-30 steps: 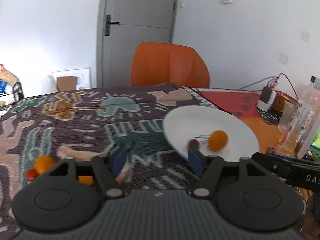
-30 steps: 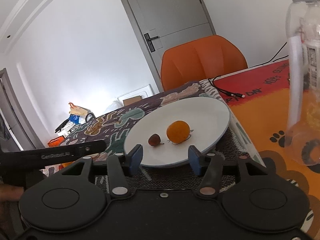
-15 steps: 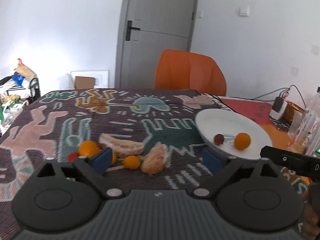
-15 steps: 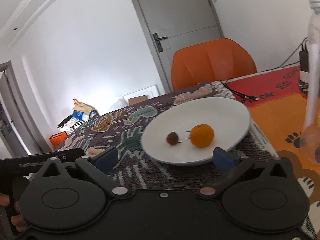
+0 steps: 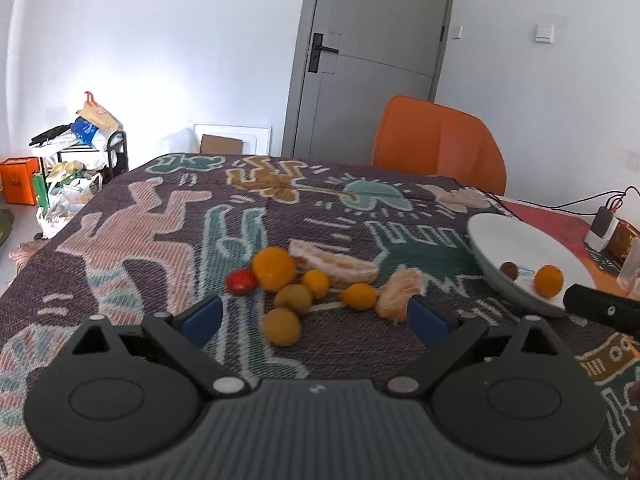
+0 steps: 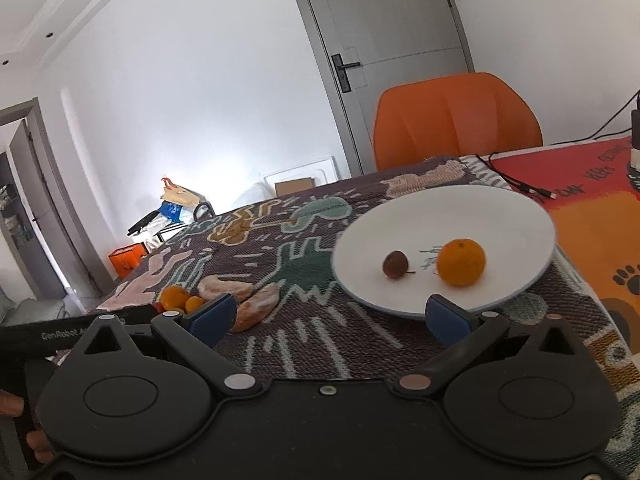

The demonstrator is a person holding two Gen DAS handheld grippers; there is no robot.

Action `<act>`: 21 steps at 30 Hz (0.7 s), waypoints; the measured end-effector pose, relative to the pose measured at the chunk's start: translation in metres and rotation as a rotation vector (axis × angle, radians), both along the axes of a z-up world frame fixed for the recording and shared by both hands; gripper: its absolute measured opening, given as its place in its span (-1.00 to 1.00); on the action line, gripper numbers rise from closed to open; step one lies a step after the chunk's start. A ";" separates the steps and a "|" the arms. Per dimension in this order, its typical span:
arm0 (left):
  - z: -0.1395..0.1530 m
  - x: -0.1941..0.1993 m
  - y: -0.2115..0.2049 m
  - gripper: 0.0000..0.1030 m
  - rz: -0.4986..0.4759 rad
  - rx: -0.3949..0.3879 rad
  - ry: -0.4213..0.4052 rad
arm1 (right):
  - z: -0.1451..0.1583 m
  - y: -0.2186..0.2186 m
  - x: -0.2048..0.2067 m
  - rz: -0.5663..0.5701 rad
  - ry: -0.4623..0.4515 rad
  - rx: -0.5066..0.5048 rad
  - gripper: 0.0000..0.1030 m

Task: Organize fruits
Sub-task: 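Withdraw both open grippers from the plate back toward the fruit pile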

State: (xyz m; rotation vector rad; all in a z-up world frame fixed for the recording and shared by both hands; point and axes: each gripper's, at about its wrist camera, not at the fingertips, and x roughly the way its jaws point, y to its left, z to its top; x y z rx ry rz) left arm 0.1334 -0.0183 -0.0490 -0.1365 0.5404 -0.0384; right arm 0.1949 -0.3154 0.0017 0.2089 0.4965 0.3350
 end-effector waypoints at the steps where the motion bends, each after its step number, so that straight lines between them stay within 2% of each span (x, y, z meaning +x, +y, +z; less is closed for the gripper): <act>1: -0.002 0.000 0.002 0.90 0.001 -0.003 0.003 | 0.000 0.002 0.000 0.008 0.000 0.002 1.00; 9: -0.016 0.007 0.019 0.80 0.049 -0.043 0.027 | 0.001 0.023 0.000 0.049 -0.008 -0.011 1.00; 16: -0.024 0.015 0.020 0.31 0.041 -0.061 0.046 | -0.002 0.041 0.004 0.097 -0.001 -0.029 1.00; 20: -0.028 0.020 0.020 0.16 0.045 -0.069 0.053 | -0.003 0.051 0.007 0.121 0.001 -0.029 1.00; 21: -0.029 0.022 0.021 0.06 0.044 -0.075 0.055 | -0.003 0.054 0.009 0.128 0.001 -0.032 0.98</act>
